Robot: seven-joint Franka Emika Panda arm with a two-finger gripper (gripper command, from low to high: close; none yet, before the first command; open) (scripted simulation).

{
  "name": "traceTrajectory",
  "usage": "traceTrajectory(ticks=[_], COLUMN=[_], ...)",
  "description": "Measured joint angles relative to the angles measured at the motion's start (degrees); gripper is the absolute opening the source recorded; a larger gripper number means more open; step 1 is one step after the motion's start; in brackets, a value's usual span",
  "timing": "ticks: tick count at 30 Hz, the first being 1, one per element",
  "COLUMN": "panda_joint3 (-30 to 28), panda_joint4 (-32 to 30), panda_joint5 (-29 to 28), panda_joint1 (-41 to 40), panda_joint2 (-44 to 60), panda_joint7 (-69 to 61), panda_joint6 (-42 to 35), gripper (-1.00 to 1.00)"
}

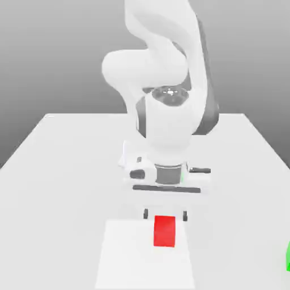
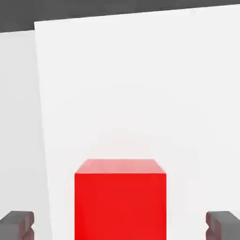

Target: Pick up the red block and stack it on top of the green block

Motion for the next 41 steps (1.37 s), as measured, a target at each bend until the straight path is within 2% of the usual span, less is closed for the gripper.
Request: traceTrajectory(ticks=[1,2,9,16,18,32,36,37,41], panda_joint3=[-0.77,-1.07,-1.02,1.33,3.26,14.1,12.61,12.03,12.03], panda_joint4=[0.29,0.47,0.44,-0.88,2.03,30.5,33.2,33.37,33.37], panda_joint5=[-0.54,-0.88,-1.09,3.13,2.05,-5.08,-8.63,-9.46,-9.46], panda_joint1=[0.64,0.86,0.79,-0.13,-0.4,15.71,18.61,19.12,19.12], panda_joint2=[2.09,3.29,3.16,-9.22,-8.56,6.34,13.41,14.95,14.95], panda_joint7=[0.41,0.66,0.85,-2.37,-2.39,-4.49,-2.55,-1.99,-1.99], panda_joint6=[1.79,2.78,2.72,-8.34,-10.87,-25.44,-21.15,-19.84,-19.84], gripper=[0.0,-1.0,-1.0,-1.0,-1.0,-1.0,-1.0,1.0,1.0])
